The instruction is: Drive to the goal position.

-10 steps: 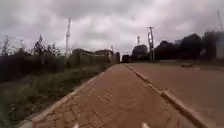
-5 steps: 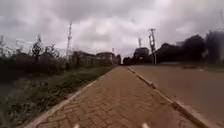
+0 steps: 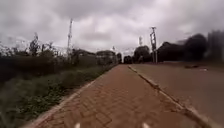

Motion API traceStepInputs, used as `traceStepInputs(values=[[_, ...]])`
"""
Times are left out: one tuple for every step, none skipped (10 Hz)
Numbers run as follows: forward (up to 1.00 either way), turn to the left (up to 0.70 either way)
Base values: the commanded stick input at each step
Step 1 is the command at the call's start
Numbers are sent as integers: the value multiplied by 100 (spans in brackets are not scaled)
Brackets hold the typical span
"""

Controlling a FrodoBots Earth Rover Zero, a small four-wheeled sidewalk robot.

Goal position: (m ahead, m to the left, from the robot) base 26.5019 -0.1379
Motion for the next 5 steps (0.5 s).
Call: traceStepInputs(values=[[70,-13],[70,-17],[70,-21],[70,-25],[70,-29]])
